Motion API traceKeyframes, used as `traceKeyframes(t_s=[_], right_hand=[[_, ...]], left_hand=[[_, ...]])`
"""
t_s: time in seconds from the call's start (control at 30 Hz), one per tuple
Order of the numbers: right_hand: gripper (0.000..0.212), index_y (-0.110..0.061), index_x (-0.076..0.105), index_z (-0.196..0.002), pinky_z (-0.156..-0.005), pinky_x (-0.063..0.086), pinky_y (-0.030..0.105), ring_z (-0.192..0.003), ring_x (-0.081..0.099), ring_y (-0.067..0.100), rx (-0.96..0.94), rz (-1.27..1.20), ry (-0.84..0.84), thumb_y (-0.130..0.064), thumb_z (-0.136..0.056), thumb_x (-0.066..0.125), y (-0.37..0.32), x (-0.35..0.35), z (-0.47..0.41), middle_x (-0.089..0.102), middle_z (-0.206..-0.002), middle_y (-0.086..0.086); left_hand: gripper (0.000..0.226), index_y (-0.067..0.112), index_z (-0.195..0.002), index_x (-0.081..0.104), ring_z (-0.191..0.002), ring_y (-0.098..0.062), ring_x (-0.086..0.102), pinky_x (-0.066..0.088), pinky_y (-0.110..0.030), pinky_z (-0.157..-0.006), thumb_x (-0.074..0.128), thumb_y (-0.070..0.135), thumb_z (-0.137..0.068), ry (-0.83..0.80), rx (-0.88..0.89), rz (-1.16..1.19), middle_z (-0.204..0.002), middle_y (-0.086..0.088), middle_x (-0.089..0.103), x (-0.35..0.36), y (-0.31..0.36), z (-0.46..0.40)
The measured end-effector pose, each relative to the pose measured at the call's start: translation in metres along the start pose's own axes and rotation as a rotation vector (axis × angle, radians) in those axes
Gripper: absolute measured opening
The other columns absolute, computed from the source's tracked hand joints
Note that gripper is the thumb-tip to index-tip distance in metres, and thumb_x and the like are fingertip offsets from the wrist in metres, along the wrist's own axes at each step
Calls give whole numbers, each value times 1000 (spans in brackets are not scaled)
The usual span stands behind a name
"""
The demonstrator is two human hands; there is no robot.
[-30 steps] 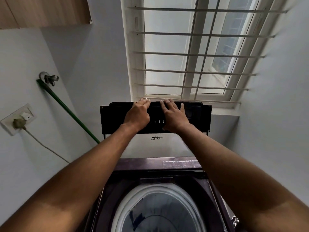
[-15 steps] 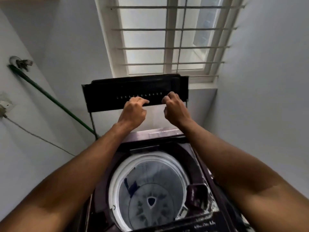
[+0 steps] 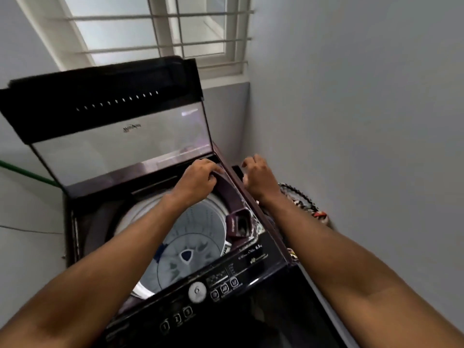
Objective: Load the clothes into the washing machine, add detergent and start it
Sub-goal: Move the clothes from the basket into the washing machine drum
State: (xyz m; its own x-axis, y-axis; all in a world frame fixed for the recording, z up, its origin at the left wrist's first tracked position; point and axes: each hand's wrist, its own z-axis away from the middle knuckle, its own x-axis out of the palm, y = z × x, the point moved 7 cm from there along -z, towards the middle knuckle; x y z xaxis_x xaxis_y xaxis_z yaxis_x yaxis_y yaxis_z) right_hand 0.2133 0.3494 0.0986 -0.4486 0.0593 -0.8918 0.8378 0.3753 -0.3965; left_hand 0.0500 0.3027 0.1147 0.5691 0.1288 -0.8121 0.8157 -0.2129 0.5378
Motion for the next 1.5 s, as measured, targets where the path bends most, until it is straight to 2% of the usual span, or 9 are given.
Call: traceKeyframes(t_s=[0.17,0.27,0.47,0.7,0.87,1.03,1.27,1.4,1.5], right_hand=[[20,-6,62,-102,-91,46,42,-105,53,36,122,-22,-19,-16,-86,67,63,-4,32,57,-107,17],[23,-4,63,-100,-91,43,40,-106,51,34,192,-43,-31,-25,-93,63,100,-6,44,56,-107,18],[26,-5,63,-105,-95,44,39,-109,52,31,316,-33,-83,-28,-94,61,178,-6,59,54,-113,16],[24,-6,64,-105,-95,42,37,-111,52,30,462,-78,-143,-26,-94,59,258,13,72,57,-114,15],[20,-8,66,-104,-93,45,37,-109,54,28,506,-146,-220,-23,-93,59,291,50,76,59,-114,12],[32,-8,63,-121,-100,45,39,-116,53,26,475,-176,-346,-23,-93,61,301,95,66,59,-123,10],[48,-8,51,-138,-111,37,43,-132,42,33,408,-174,-528,-18,-91,56,308,167,41,45,-146,12],[67,-10,26,-153,-114,33,48,-145,26,32,356,-73,-605,-17,-94,57,308,200,30,17,-164,11],[80,-14,7,-158,-116,25,54,-150,14,30,288,28,-623,-19,-96,57,301,217,29,7,-166,9]], left_hand=[[32,17,-97,73,-103,-26,59,48,-39,-95,52,-1,-80,-123,81,26,-104,-6,66,54,33,-6],[35,17,-107,70,-110,-21,54,43,-33,-99,50,-1,-85,-186,86,6,-111,-3,64,82,53,-13],[36,19,-112,69,-115,-19,50,41,-36,-104,48,4,-87,-349,84,12,-116,-1,63,143,91,-36],[32,17,-112,69,-110,-21,54,47,-39,-98,52,5,-88,-476,68,17,-114,-3,62,220,114,-64],[37,16,-121,65,-115,-24,52,44,-35,-97,50,6,-88,-617,-32,-51,-122,-6,58,269,111,-75],[47,18,-136,54,-127,-27,44,41,-39,-104,51,19,-89,-775,-183,-148,-135,-9,51,309,84,-80],[60,13,-148,36,-137,-33,35,36,-48,-111,50,23,-91,-825,-312,-208,-149,-12,39,345,46,-94],[58,12,-146,39,-137,-31,36,36,-49,-111,53,26,-92,-824,-324,-216,-149,-11,38,361,31,-99],[72,12,-153,26,-140,-30,33,34,-49,-112,57,25,-89,-786,-366,-164,-153,-11,34,366,22,-96]])
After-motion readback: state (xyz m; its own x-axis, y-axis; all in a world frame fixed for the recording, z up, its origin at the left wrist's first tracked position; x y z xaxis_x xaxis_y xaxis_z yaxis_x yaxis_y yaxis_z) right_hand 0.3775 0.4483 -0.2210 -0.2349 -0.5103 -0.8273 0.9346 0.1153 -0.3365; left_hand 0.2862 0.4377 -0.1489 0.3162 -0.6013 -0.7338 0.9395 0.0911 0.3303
